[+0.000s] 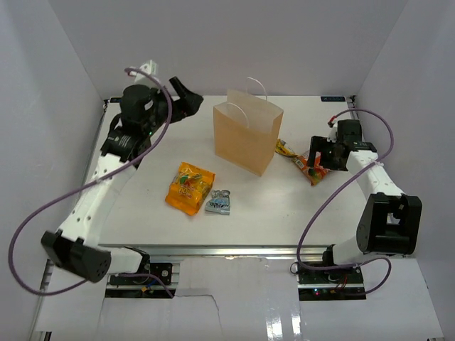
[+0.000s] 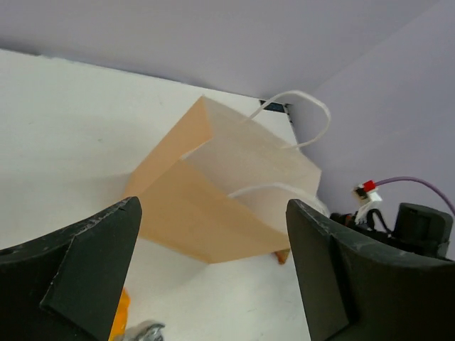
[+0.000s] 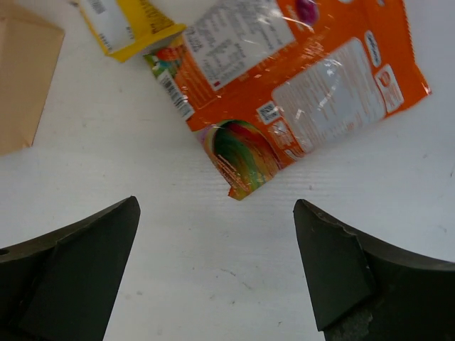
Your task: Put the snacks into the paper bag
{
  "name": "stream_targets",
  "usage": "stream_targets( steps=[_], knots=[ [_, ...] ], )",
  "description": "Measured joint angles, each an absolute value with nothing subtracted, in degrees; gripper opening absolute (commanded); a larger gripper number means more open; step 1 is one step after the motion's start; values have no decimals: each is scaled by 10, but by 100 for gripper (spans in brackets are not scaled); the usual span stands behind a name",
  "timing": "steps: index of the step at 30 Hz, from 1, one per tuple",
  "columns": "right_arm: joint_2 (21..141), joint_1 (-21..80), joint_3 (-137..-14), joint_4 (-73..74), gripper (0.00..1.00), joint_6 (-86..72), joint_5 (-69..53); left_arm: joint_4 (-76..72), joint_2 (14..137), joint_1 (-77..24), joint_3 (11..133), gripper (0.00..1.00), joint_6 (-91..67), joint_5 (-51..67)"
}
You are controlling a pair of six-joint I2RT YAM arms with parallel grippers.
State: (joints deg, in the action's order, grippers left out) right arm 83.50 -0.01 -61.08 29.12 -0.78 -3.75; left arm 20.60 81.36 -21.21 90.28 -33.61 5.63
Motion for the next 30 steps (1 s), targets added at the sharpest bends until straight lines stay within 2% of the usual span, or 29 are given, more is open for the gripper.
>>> stream_targets(
  steps=[6, 12, 15, 22, 23, 27, 28, 30],
  knots=[
    [854, -75, -611, 284, 93, -131, -63, 206, 593, -205, 647, 95, -347, -13],
    [899, -93, -592, 246, 94, -199, -79, 240, 485, -205, 449, 95, -416, -31],
    [931, -93, -591, 229, 96, -223, -81, 257, 452, -205, 409, 95, -442, -37],
    [970, -95, -592, 192, 100, -260, -64, 253, 432, -205, 406, 95, -467, -41],
    [977, -96, -592, 187, 92, -263, -63, 253, 434, -205, 406, 95, -470, -41],
    [999, -103, -599, 165, 77, -268, -62, 253, 437, -205, 405, 95, -477, -41],
    [1002, -105, -599, 159, 70, -269, -62, 253, 437, -205, 405, 95, -477, -40],
    [1004, -109, -598, 150, 62, -269, -66, 253, 438, -205, 405, 95, -479, -41]
  ],
)
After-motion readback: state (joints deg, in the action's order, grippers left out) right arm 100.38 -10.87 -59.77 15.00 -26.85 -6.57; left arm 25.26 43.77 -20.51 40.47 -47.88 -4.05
